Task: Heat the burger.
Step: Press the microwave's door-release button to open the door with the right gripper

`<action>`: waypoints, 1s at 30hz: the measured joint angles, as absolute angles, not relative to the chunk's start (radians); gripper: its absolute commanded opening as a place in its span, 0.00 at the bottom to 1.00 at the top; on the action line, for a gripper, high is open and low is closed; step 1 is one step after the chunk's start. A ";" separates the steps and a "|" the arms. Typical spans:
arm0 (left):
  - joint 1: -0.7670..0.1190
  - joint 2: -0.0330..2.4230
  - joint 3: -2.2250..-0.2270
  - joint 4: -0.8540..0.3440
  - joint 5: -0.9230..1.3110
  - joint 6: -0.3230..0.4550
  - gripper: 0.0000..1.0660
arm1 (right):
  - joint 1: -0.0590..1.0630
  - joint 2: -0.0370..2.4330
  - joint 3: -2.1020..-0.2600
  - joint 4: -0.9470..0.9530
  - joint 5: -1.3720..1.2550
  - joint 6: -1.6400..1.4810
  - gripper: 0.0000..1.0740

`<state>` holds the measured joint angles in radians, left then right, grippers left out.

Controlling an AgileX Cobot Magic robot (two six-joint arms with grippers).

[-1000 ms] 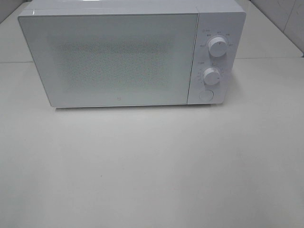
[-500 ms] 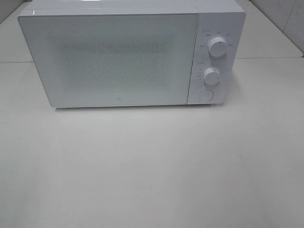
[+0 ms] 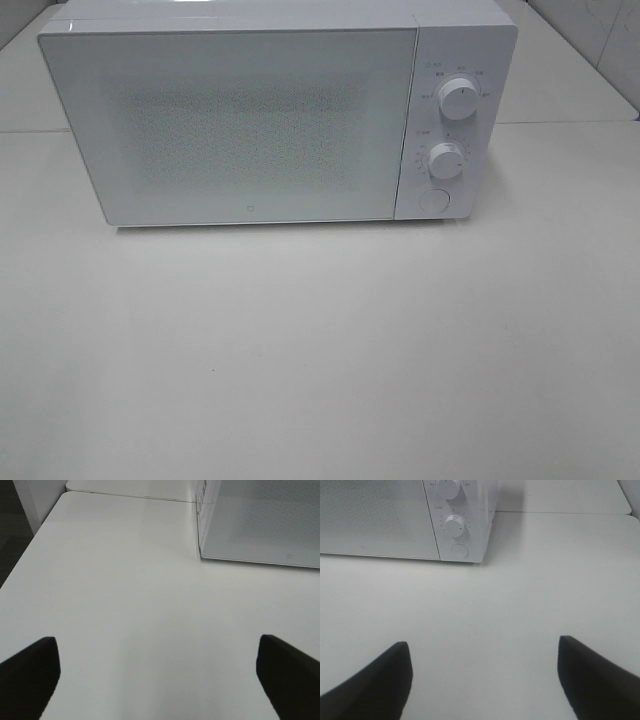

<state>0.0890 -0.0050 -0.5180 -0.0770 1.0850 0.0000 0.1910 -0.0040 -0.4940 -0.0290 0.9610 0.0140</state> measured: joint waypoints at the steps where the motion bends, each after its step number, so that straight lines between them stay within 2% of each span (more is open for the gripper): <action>1: 0.089 -0.005 -0.518 -0.077 1.085 0.000 0.95 | 0.191 -0.004 -0.494 -0.029 0.961 0.014 0.65; 7: 0.089 -0.005 -0.518 -0.077 1.085 0.000 0.95 | 0.191 -0.004 -0.506 -0.029 0.853 0.014 0.65; 12: 0.089 -0.005 -0.518 -0.077 1.085 0.000 0.95 | 0.191 -0.004 -0.445 -0.036 0.589 0.014 0.65; 16: 0.089 -0.005 -0.518 -0.077 1.085 0.000 0.95 | 0.191 0.012 -0.389 -0.037 0.486 0.014 0.65; 21: 0.089 -0.005 -0.518 -0.077 1.085 0.000 0.95 | 0.191 0.109 -0.311 -0.038 0.330 0.014 0.59; 23: 0.089 -0.005 -0.518 -0.077 1.085 0.000 0.95 | 0.191 0.181 -0.278 -0.038 0.223 0.016 0.48; 24: 0.089 -0.005 -0.518 -0.077 1.085 0.000 0.95 | 0.191 0.181 -0.278 -0.038 0.223 0.016 0.48; 25: 0.089 -0.005 -0.518 -0.077 1.085 0.000 0.95 | 0.191 0.234 -0.264 -0.039 0.163 0.023 0.37; 26: 0.089 -0.005 -0.518 -0.077 1.085 0.000 0.95 | 0.191 0.234 -0.264 -0.039 0.163 0.023 0.37; 27: 0.089 -0.005 -0.518 -0.077 1.085 0.000 0.95 | 0.191 0.290 -0.254 -0.039 0.112 0.042 0.23; 28: 0.089 -0.005 -0.518 -0.077 1.085 0.000 0.95 | 0.191 0.323 -0.250 -0.039 0.086 0.053 0.18; 29: 0.089 -0.005 -0.518 -0.077 1.085 0.000 0.95 | 0.191 0.323 -0.250 -0.039 0.086 0.053 0.18; 30: 0.089 -0.005 -0.518 -0.077 1.085 0.000 0.95 | 0.191 0.392 -0.243 -0.039 0.031 0.098 0.07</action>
<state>0.0890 -0.0050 -0.5180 -0.0770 1.0850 0.0000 0.1910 0.3920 -0.2430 -0.0390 0.0310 0.0980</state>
